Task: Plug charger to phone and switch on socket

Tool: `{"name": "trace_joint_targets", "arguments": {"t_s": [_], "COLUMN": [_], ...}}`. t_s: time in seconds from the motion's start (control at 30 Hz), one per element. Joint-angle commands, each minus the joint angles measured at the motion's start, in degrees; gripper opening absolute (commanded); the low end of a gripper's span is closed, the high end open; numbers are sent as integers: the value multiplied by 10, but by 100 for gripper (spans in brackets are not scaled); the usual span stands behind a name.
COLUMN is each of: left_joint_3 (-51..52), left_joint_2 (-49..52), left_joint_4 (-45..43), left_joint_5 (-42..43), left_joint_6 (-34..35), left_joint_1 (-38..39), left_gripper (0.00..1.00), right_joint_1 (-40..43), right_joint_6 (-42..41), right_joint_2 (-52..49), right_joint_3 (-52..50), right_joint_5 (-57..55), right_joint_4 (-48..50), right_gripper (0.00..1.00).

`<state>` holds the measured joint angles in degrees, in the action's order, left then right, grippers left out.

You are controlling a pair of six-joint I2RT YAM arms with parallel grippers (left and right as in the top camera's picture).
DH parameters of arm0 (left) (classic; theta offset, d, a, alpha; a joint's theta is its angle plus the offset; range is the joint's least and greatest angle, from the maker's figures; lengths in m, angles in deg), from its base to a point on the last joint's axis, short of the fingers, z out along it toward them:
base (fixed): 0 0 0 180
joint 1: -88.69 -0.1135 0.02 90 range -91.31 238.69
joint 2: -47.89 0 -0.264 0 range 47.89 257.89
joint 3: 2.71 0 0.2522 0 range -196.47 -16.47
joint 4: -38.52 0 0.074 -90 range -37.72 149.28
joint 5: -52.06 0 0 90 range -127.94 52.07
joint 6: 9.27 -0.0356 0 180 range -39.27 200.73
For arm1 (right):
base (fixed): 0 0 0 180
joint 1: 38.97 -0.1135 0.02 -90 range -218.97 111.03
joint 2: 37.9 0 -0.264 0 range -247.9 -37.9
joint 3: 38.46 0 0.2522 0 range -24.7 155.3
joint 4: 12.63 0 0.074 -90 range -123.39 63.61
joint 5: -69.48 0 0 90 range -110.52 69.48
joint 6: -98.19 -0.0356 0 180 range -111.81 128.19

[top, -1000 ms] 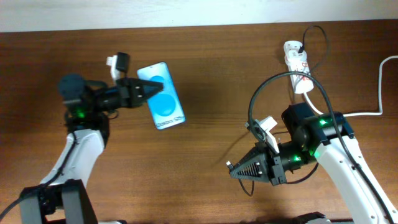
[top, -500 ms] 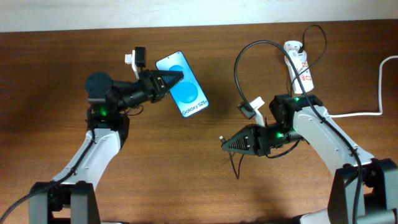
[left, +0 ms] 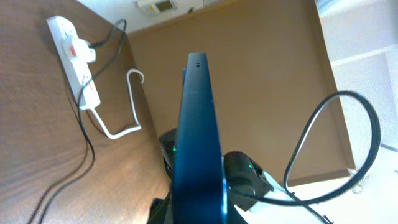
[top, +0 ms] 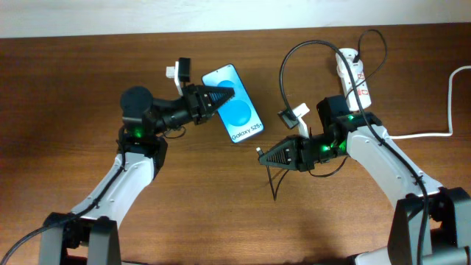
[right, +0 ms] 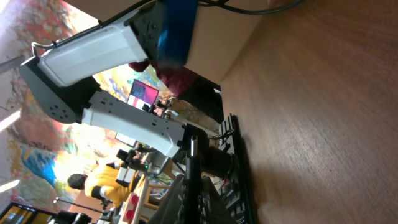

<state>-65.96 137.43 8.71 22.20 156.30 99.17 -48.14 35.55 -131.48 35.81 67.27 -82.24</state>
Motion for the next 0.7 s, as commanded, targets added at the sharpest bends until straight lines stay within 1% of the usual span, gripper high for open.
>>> {"name": "trace_joint_targets", "arguments": {"t_s": [0.0,0.1,0.2,0.27,0.37,0.47,0.53,0.67], "left_joint_3": [-8,-8,-8,-8,-8,-8,-8,-8], "left_joint_2": [-4,-4,-4,-4,-4,-4,-4,-4], "left_joint_4": [-5,29,79,83,83,83,83,83], "left_joint_5": [-2,-10,-15,-21,-30,-35,-49,-49], "left_joint_6": [7,6,-19,-19,-19,-44,-45,-45], "left_joint_1": [8,8,8,8,8,18,26,26], "left_gripper": [0,0,0,0,0,0,0,0], "right_joint_1": [2,2,2,2,2,2,2,2], "right_joint_6": [-13,-13,-14,-16,-58,-89,-89,-89], "right_joint_2": [2,2,2,2,2,2,2,2], "right_joint_3": [2,2,2,2,2,2,2,2], "right_joint_5": [11,11,11,11,11,11,11,11], "right_joint_4": [2,2,2,2,17,30,30,31], "right_gripper": [4,4,4,5,5,4,4,5]}}
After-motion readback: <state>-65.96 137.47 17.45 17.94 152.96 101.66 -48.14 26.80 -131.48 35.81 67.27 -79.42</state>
